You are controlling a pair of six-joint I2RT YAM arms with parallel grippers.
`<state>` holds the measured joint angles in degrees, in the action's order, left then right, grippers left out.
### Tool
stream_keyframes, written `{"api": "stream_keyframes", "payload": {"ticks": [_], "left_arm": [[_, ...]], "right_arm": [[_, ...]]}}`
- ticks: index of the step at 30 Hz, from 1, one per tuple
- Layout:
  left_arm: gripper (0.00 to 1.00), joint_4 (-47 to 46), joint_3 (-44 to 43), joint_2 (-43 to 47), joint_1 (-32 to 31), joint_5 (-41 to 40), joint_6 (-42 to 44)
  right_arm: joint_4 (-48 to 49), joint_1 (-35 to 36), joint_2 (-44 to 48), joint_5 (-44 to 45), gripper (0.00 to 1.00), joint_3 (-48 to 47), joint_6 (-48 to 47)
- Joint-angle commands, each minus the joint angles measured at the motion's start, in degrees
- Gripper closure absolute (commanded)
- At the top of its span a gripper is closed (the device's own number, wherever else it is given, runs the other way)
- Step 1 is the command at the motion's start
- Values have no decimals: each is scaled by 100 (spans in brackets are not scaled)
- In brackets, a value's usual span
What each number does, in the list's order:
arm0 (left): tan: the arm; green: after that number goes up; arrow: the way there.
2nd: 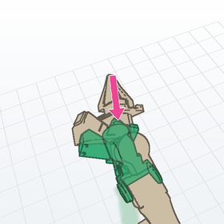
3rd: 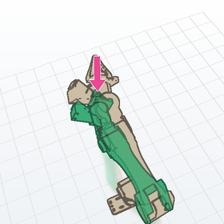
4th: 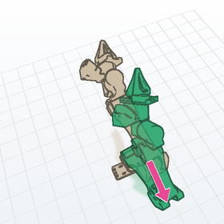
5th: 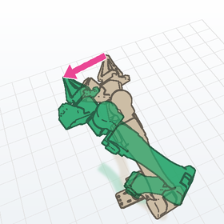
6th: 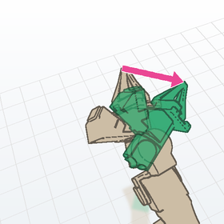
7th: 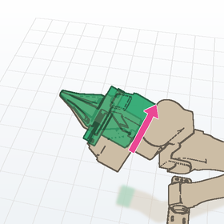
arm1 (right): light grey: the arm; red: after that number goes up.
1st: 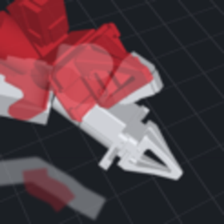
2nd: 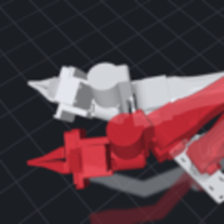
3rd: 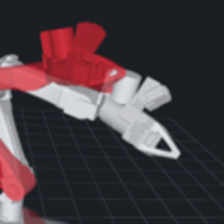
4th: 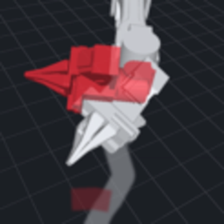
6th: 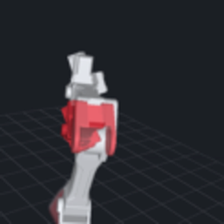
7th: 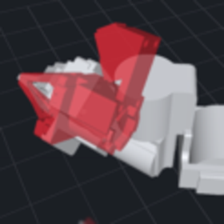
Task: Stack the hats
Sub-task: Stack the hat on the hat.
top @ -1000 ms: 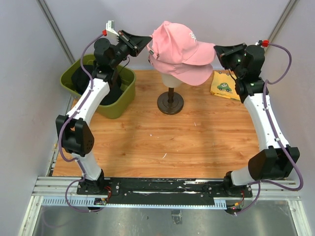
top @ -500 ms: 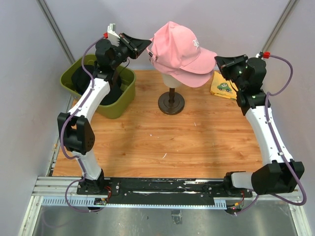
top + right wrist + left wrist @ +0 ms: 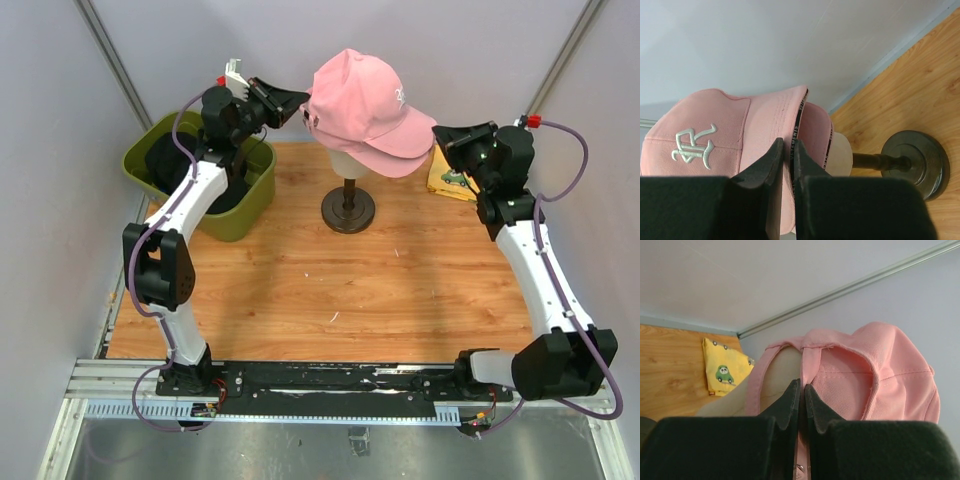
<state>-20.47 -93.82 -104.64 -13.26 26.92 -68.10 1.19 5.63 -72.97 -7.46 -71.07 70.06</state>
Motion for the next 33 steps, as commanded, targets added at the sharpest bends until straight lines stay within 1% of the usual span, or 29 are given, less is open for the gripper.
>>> {"api": "stream_keyframes", "payload": {"ticks": [1, 10, 19, 26, 33], "left_arm": [[91, -116, 77, -67, 40, 25, 194], [90, -146, -295, -251, 29, 18, 72], [91, -399, -623, -379, 25, -114, -190], [95, -151, -1243, -547, 31, -167, -196], [97, -82, -1596, -686, 29, -145, -202]], "right_arm": [[-331, 173, 148, -24, 100, 73, -459], [-601, 179, 54, 166, 99, -584, -735], [-422, 175, -263, 222, 99, -1164, -733], [-171, 176, -468, 71, 99, -1324, -559], [-156, 175, -444, 101, 100, -1368, -615]]}}
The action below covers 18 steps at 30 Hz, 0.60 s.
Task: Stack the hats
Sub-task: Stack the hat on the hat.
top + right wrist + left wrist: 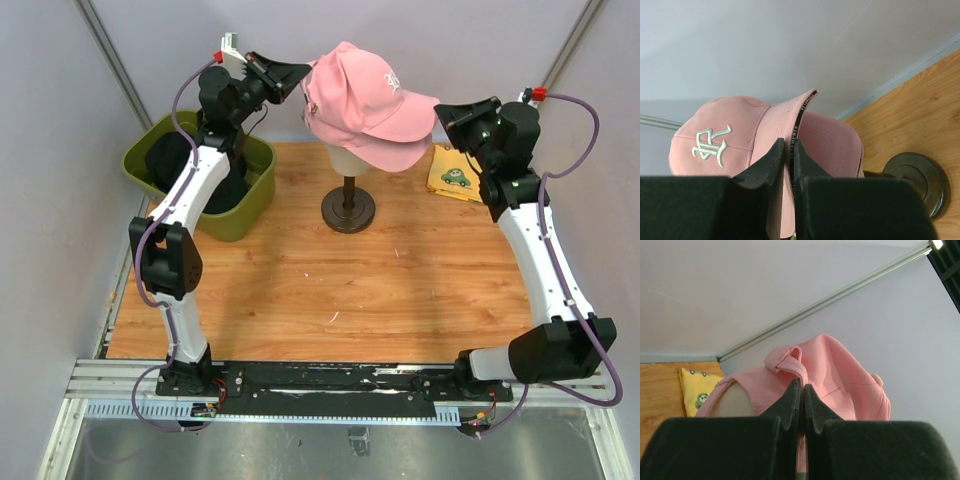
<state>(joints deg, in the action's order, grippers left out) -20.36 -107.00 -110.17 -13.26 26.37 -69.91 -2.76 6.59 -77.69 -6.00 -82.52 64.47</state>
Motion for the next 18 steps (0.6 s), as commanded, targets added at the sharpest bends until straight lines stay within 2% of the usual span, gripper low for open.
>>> {"api": "stream_keyframes", "payload": {"ticks": [1, 13, 18], "left_arm": [[97, -77, -323, -162, 33, -88, -19], [97, 111, -1063, -552, 44, 8, -29], [97, 112, -719, -313, 49, 84, 48]], "right_arm": [[242, 79, 27, -42, 100, -223, -50], [305, 130, 31, -1, 99, -290, -39], [361, 192, 49, -65, 99, -285, -61]]}}
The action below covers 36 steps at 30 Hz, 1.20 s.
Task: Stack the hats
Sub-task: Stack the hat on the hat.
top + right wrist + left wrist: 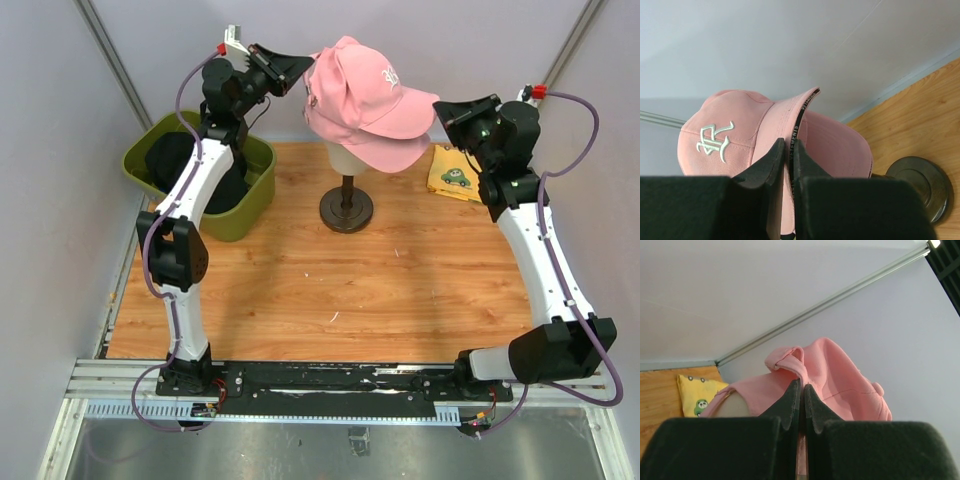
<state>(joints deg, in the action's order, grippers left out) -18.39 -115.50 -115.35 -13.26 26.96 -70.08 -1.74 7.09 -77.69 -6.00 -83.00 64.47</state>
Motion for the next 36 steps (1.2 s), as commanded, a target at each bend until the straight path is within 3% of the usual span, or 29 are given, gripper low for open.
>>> {"api": "stream_keyframes", "payload": {"ticks": [1, 12, 23, 36], "left_arm": [[97, -112, 300, 311, 43, -6, 91], [97, -150, 1026, 931, 204, -64, 194], [95, 28, -40, 350, 238, 30, 44], [94, 15, -450, 89, 251, 55, -93]], "right_arm": [[255, 162, 57, -71, 99, -242, -62], [338, 418, 190, 222, 99, -254, -173], [339, 447, 143, 573, 99, -406, -278], [280, 604, 48, 721, 99, -730, -433]]}}
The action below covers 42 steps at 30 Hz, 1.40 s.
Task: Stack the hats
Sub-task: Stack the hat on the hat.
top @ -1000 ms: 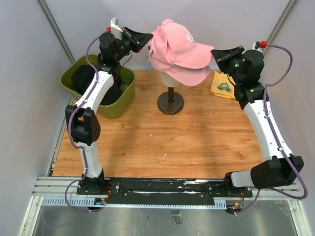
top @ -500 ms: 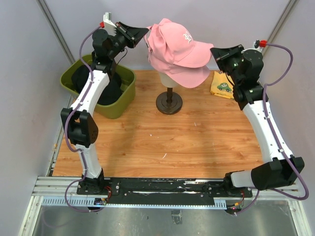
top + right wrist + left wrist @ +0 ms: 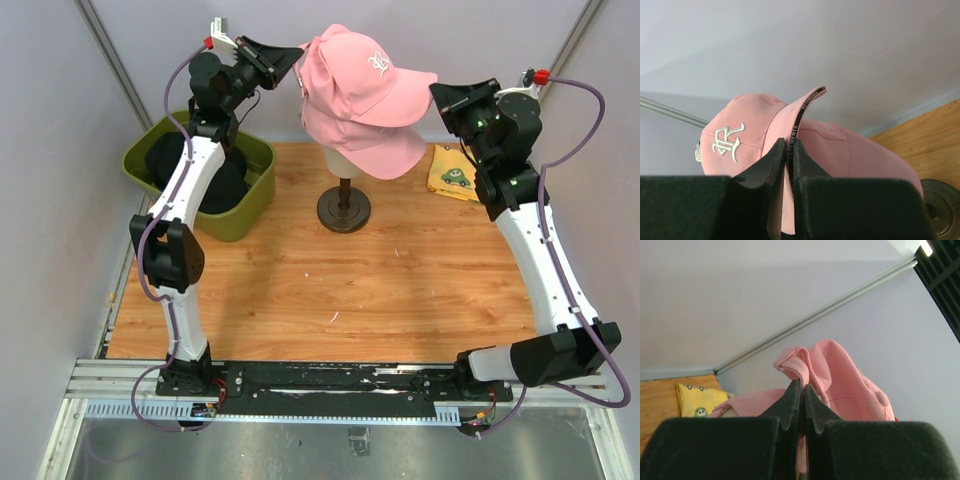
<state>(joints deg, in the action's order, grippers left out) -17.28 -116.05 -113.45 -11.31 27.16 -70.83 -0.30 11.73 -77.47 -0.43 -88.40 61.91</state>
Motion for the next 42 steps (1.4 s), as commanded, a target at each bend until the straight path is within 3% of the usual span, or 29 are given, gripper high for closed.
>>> {"api": "stream_keyframes", "payload": {"ticks": [1, 16, 26, 42], "left_arm": [[94, -77, -452, -133, 59, 46, -25], [94, 82, -785, -298, 97, 170, -83], [94, 287, -832, -371, 94, 331, 2], [95, 19, 901, 165, 120, 264, 325]], "right_arm": [[122, 155, 41, 185, 99, -190, -187], [-104, 891, 526, 1069, 99, 369, -361], [-44, 950, 995, 1558, 99, 1091, -265], [134, 1003, 1159, 1595, 99, 2122, 29]]}}
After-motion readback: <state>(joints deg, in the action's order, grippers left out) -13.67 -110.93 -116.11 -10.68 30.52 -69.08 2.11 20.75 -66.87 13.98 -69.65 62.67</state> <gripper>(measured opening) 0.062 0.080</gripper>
